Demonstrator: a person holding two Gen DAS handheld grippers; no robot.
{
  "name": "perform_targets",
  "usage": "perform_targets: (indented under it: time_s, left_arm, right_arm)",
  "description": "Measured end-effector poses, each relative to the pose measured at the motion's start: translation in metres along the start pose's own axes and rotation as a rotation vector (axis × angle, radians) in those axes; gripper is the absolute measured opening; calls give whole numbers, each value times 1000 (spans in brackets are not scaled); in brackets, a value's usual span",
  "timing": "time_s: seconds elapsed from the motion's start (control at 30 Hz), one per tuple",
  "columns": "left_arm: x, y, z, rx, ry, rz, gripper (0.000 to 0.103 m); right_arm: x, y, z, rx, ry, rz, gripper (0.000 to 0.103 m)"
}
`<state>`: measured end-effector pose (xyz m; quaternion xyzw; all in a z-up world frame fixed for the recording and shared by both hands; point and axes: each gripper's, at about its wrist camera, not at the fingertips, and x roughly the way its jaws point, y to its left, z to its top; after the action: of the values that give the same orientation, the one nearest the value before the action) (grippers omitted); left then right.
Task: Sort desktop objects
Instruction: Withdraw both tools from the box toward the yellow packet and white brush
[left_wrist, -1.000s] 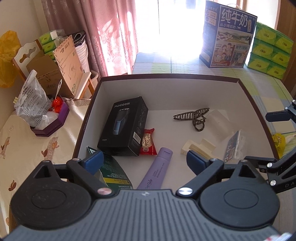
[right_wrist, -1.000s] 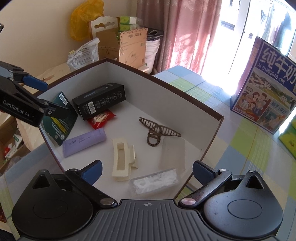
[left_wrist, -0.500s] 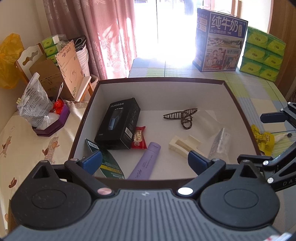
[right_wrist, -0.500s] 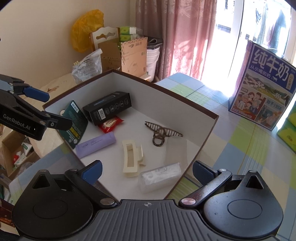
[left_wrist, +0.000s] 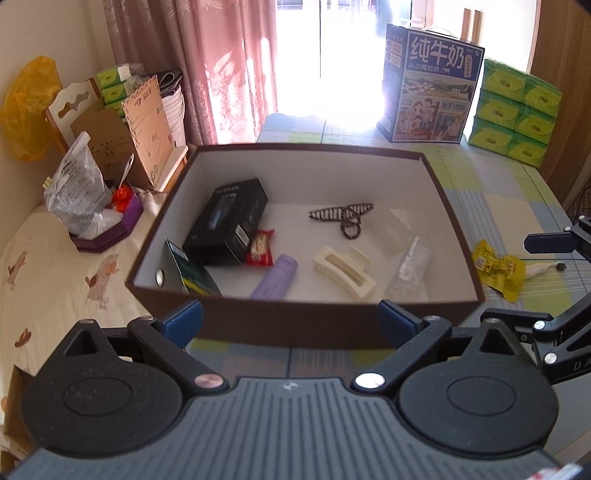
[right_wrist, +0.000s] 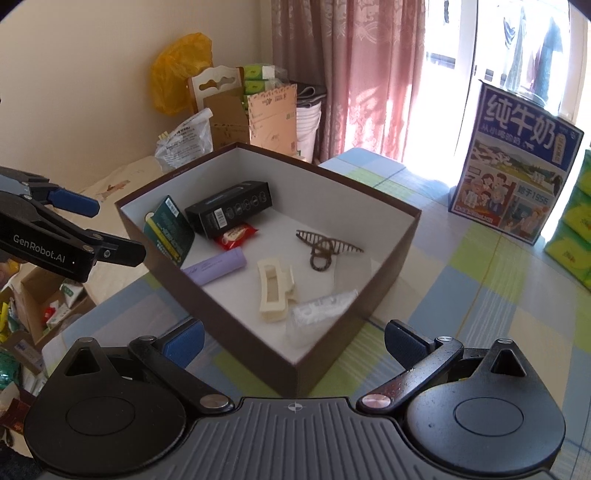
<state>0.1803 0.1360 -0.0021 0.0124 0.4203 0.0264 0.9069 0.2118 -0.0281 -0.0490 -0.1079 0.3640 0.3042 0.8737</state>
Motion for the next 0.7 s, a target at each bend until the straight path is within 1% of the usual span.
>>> perform_targets:
  time_s: [0.2,0.37,0.5,0.7]
  left_arm:
    - [-9,-16,-21,-32,26,-10,99]
    - [-13,-28,-34,-49,46,-4,99]
    - [-14,-41,-44,-60,68,-22,98]
    - [-7,-69,-55,-42,101,-61,98]
  right_arm:
    - [-19,-5,-24,16,11,5,101]
    - [-32,-12,-40,27,22,13,101]
    - [-41,-18,-53,37,34,10,101]
    - [-51,-36,-79,82,74,-18,101]
